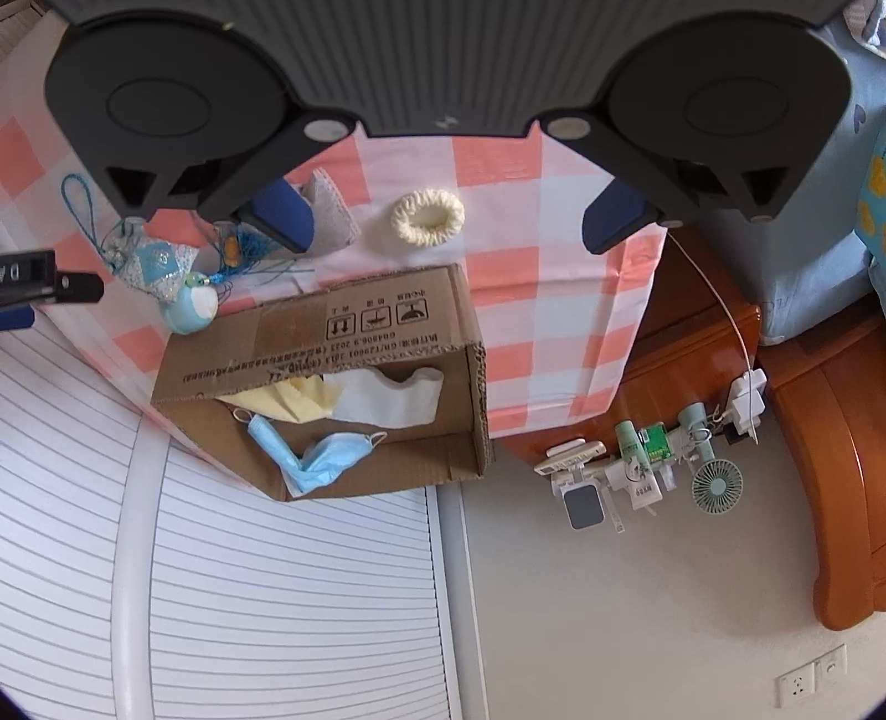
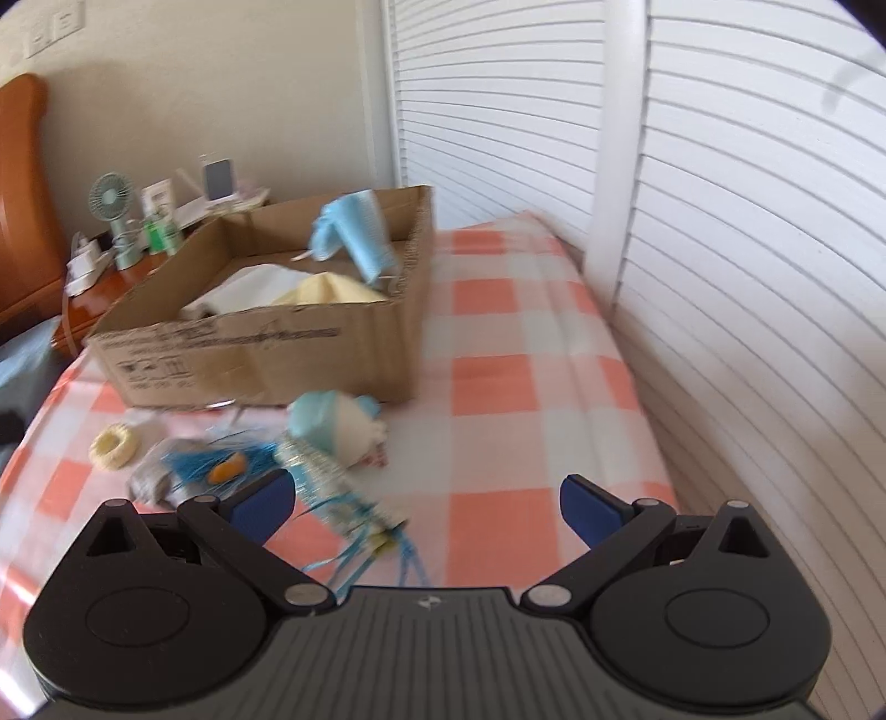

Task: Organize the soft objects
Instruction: 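Withdraw both grippers from the box toward the remaining items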

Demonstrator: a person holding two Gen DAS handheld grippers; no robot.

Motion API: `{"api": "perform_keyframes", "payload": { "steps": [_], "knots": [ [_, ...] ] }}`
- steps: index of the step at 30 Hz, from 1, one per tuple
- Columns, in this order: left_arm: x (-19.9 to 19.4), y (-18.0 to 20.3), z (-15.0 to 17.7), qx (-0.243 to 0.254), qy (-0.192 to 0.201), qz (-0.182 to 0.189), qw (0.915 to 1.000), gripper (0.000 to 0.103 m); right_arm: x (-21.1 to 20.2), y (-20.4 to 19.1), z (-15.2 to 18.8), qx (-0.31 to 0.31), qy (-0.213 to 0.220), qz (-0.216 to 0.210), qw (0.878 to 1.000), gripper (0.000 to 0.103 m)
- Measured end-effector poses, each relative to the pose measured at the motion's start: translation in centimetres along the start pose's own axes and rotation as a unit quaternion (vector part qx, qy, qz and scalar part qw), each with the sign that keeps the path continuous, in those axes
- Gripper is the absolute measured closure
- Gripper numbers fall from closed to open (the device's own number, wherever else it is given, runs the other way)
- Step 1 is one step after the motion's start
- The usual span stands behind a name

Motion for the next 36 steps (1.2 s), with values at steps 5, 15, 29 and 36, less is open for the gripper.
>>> {"api": "perform_keyframes", "payload": {
  "steps": [5,15,29,36],
  "knots": [
    [0.8,0.6,1.0,0.012,-0.021,0.018,0.9995,0.001,2.0,1.6,-0.8,0.012,-0.008,0.031,0.999,0.000],
    [1.0,0.7,1.3,0.014,-0.026,0.031,0.9991,0.001,4.5,-0.4,-0.2,-0.039,-0.046,0.018,0.998,0.000],
    [0.8,2.0,1.7,0.030,-0.040,0.058,0.9971,0.001,4.6,-4.4,0.8,-0.093,-0.040,-0.043,0.994,0.000],
    [2.2,4.5,3.1,0.066,-0.079,0.088,0.9908,0.001,5.2,-1.7,2.0,-0.080,-0.061,-0.005,0.995,0.000]
  ]
}}
Point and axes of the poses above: each gripper's, at about its wrist camera, not at the fingertips, and x roughly the way its jaws point, y to its right, z to its underside, the point moved 1 cm from there along x, roughly the way its jaws point, and after that the axes turned 13 degrees about -x, right-handed, at the moved point
